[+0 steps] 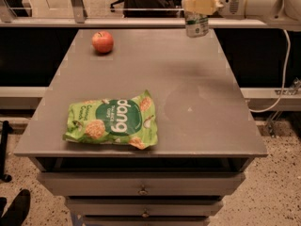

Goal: Place 7up can upright

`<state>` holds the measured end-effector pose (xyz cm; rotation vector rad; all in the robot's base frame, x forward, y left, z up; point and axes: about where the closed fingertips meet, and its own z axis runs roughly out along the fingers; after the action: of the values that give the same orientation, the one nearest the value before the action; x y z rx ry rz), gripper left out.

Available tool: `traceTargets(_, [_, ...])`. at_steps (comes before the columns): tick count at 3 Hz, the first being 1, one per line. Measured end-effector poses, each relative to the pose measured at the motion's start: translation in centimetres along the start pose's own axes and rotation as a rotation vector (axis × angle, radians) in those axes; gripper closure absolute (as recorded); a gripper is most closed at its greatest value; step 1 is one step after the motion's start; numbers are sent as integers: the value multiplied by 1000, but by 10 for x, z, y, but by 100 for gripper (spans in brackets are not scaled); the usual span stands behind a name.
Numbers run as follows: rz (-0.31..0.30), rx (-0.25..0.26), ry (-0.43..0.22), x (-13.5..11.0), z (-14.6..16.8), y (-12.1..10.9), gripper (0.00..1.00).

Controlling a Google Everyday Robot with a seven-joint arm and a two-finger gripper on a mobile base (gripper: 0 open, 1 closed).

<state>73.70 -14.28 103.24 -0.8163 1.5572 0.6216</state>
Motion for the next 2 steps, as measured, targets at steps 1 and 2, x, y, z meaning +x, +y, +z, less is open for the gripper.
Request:
traceTargets(1, [-97,-80,-103,-23,19,29,100])
traceTargets(2, [-93,-96,-131,-22,17,29,100])
